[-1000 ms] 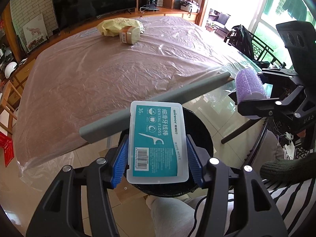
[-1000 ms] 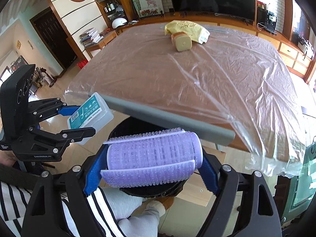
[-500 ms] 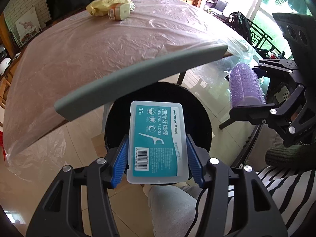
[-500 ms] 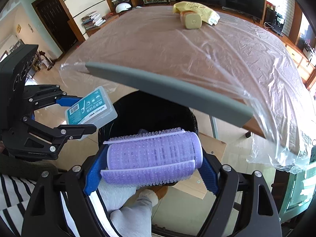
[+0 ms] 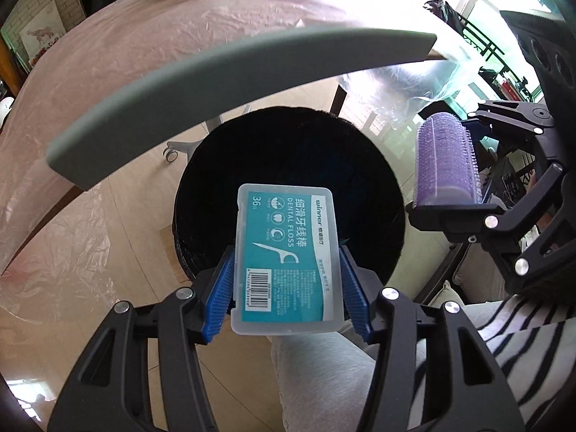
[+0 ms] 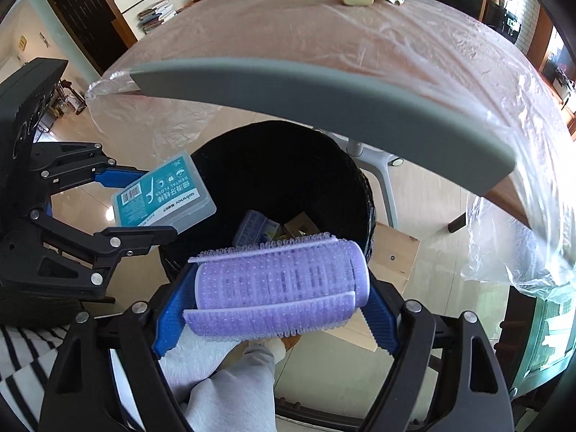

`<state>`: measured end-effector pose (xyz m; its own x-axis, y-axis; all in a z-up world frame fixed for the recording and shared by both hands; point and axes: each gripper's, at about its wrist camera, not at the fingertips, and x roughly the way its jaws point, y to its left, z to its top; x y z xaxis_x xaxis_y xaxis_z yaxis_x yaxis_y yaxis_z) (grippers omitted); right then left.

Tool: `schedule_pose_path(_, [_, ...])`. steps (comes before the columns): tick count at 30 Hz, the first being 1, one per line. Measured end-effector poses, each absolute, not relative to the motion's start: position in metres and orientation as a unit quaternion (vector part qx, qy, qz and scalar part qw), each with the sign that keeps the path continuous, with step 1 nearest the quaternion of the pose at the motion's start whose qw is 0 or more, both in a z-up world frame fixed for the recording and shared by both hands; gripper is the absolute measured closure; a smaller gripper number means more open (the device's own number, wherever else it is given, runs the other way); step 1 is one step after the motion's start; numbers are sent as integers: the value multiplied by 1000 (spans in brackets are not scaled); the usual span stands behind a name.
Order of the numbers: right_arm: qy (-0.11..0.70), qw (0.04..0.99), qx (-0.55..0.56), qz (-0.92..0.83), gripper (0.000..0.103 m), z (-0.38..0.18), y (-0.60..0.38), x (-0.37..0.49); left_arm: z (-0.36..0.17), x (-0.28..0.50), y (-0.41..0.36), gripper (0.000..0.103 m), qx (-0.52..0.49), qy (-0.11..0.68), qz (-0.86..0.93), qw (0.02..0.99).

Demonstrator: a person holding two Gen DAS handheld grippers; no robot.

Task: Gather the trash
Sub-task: 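Carry the floss box and purple roller over the black bin, then open both tools to drop floss box and roller into the bin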

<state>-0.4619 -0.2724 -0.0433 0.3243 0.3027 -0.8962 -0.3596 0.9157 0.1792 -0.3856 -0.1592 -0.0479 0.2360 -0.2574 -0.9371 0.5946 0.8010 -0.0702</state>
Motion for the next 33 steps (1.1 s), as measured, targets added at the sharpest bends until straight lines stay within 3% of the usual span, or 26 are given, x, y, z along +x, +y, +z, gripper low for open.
schedule_pose_path(29, [555, 815, -37, 162, 22, -74, -258, -432, -71, -360, -171, 47, 168, 564, -258, 766])
schedule_pose_path(30, [555, 815, -37, 162, 22, -74, -259, -431, -70, -360, -172, 41, 164, 565, -262, 765])
schedule_pose_path(31, [555, 815, -34, 163, 22, -74, -260, -431, -70, -362, -170, 25, 158, 567, -268, 763])
schedule_pose_path(32, [555, 815, -24, 167, 19, -72, -262, -431, -68, -362, -169, 20, 154, 568, -271, 762])
schedule_pose_path(33, [553, 816, -15, 168, 10, -69, -265, -431, -67, -363, -167, 16, 155, 565, -268, 765])
